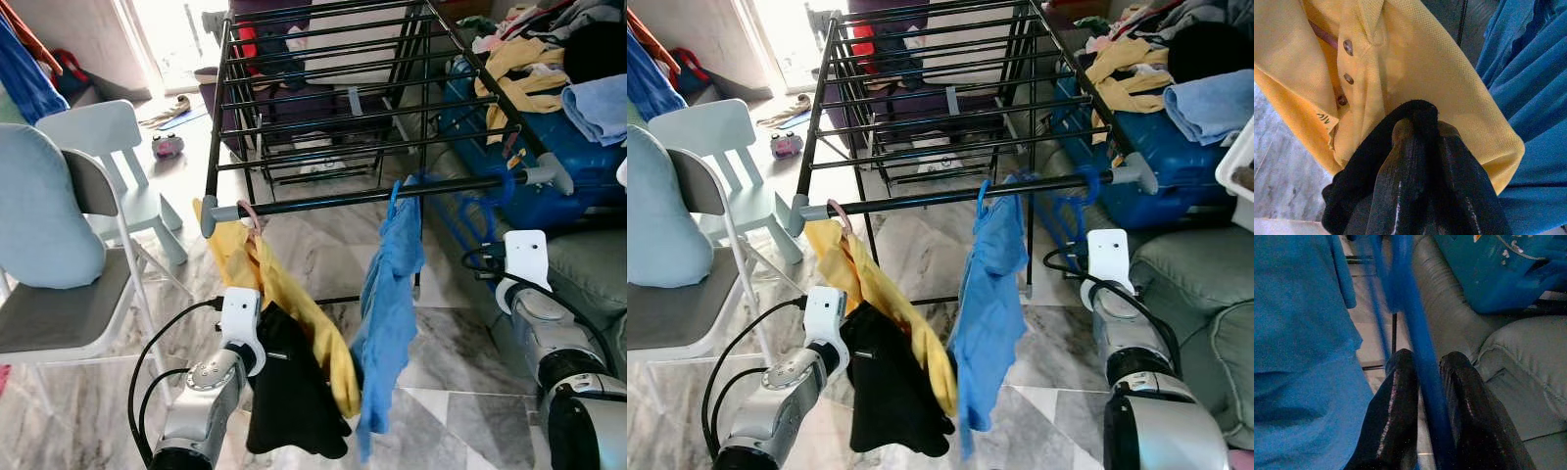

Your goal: Hang hanger

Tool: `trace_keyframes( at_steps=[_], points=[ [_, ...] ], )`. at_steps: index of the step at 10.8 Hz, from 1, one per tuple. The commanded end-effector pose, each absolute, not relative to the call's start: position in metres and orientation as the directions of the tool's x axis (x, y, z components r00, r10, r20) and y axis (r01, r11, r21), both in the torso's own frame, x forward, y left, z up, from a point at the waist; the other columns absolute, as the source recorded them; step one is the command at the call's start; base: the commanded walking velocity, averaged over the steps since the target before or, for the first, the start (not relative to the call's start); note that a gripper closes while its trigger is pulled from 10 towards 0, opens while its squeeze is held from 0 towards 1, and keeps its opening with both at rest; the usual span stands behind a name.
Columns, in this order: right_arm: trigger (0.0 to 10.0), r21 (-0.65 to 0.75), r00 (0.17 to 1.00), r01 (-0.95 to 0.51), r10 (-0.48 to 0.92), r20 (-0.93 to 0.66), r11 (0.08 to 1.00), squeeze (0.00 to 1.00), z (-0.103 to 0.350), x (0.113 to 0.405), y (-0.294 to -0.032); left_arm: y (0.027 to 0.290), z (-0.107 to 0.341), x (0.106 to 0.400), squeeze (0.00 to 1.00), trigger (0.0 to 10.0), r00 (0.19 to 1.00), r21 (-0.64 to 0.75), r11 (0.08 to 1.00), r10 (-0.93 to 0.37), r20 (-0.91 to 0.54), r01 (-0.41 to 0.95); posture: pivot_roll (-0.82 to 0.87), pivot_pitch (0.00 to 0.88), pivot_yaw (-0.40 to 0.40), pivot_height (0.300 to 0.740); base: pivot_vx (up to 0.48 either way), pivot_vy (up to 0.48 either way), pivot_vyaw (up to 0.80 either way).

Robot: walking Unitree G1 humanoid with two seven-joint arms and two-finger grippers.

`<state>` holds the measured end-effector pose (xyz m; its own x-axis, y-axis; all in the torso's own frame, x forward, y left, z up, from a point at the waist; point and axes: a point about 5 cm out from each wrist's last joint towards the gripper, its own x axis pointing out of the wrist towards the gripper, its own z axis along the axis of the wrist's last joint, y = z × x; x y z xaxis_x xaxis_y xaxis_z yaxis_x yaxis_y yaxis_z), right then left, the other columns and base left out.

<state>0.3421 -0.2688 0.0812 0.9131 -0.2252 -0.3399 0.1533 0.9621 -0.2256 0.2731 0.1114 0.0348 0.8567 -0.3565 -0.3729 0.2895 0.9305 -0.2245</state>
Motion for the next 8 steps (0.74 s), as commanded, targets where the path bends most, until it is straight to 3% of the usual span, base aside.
trace_keyframes(
  at_steps=[1, 4, 8],
  points=[
    [0.0, -0.221, 0.918, 0.135, -0.206, -0.339, 0.966, 0.0, 0.082, 0.345, -0.262, 0.112, 0.039, 0.278, 0.0, 10.0, 0.861, -0.205, 0.933, -0.353, -0.366, 0.296, -0.14, 0.0, 0.105, 0.74, 0.0, 0.0, 0.0],
    [0.0, -0.231, 0.931, 0.119, -0.189, -0.313, 0.966, 0.0, 0.076, 0.345, -0.245, 0.114, 0.037, 0.276, 0.0, 10.0, 0.85, -0.197, 0.931, -0.362, -0.382, 0.307, -0.14, 0.0, 0.13, 0.74, 0.0, 0.0, 0.0],
    [0.0, -0.211, 0.946, 0.164, -0.214, -0.244, 0.964, 0.0, 0.08, 0.346, -0.242, 0.118, 0.034, 0.271, 0.0, 10.0, 0.847, -0.188, 0.934, -0.355, -0.396, 0.303, -0.13, 0.0, 0.125, 0.74, 0.0, 0.0, 0.0]
  ],
)
